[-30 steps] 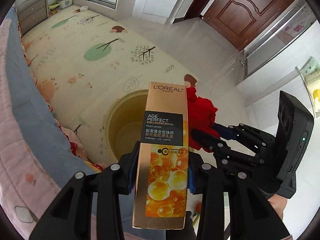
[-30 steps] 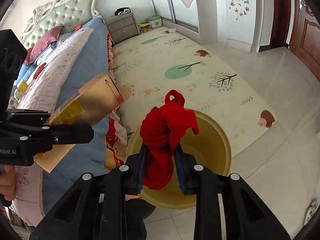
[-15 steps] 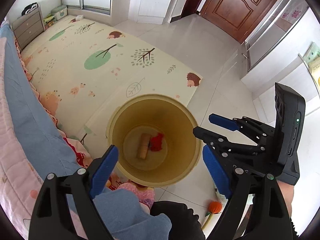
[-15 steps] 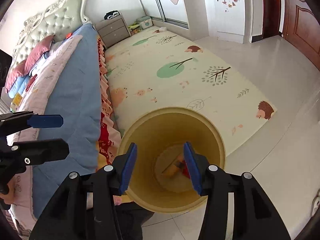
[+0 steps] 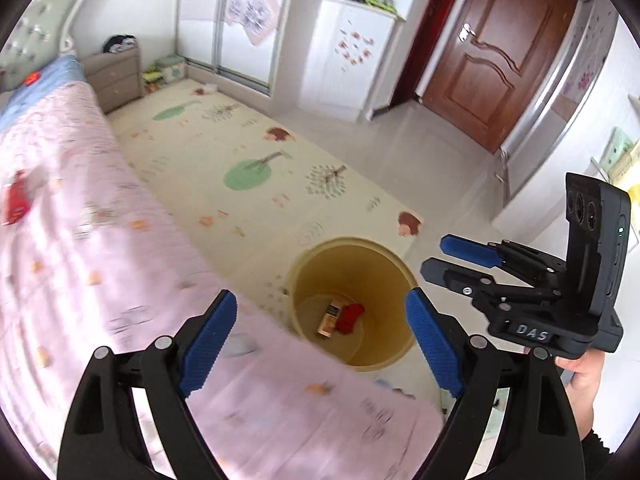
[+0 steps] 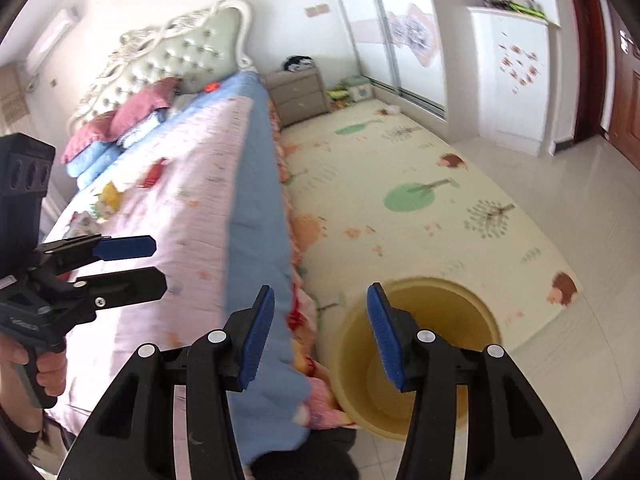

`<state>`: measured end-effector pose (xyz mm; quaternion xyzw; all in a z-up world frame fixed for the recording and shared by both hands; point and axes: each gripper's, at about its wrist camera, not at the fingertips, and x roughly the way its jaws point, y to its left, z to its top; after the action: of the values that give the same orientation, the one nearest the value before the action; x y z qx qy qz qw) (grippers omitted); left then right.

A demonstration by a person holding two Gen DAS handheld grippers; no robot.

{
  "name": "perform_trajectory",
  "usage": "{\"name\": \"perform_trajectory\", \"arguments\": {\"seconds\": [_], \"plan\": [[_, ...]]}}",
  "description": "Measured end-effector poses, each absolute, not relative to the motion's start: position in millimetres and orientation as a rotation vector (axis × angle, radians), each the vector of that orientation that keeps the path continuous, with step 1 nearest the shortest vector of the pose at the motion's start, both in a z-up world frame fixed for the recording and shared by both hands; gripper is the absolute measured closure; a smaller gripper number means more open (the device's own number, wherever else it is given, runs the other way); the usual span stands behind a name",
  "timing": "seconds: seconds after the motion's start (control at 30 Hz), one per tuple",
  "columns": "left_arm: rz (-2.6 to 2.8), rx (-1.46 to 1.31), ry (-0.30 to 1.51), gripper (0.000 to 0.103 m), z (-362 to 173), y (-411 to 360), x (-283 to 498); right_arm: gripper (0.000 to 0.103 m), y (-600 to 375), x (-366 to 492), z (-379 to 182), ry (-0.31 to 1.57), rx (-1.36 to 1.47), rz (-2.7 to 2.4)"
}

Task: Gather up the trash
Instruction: 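Move both open tools back over the quilt toward the remaining items, then grasp the brown snack bag with the left tool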

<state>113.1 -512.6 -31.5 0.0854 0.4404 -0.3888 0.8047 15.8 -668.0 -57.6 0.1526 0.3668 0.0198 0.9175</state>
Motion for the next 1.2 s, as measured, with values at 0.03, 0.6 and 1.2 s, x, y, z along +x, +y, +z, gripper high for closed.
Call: {"name": "perform_trajectory", "arguments": {"seconds": [0.03,0.6,1.2], "plan": [[-0.810,0.175,0.925,0.017,-24.2,-495.6,112.3,0.055,-655.5,18.7,-50.5,0.742,0.304,0.067],[-0.324,0.081,0.771,0.016,18.2,-192.5,92.5,0.055,-390.3,76.2,-2.4,0.700,0.129,0.515],[-0.060,0.001,0.800,0.016,-14.9,-14.6,77.1,0.054,-223.9,99.2,-11.2,0.750,0.014,0.650]]}}
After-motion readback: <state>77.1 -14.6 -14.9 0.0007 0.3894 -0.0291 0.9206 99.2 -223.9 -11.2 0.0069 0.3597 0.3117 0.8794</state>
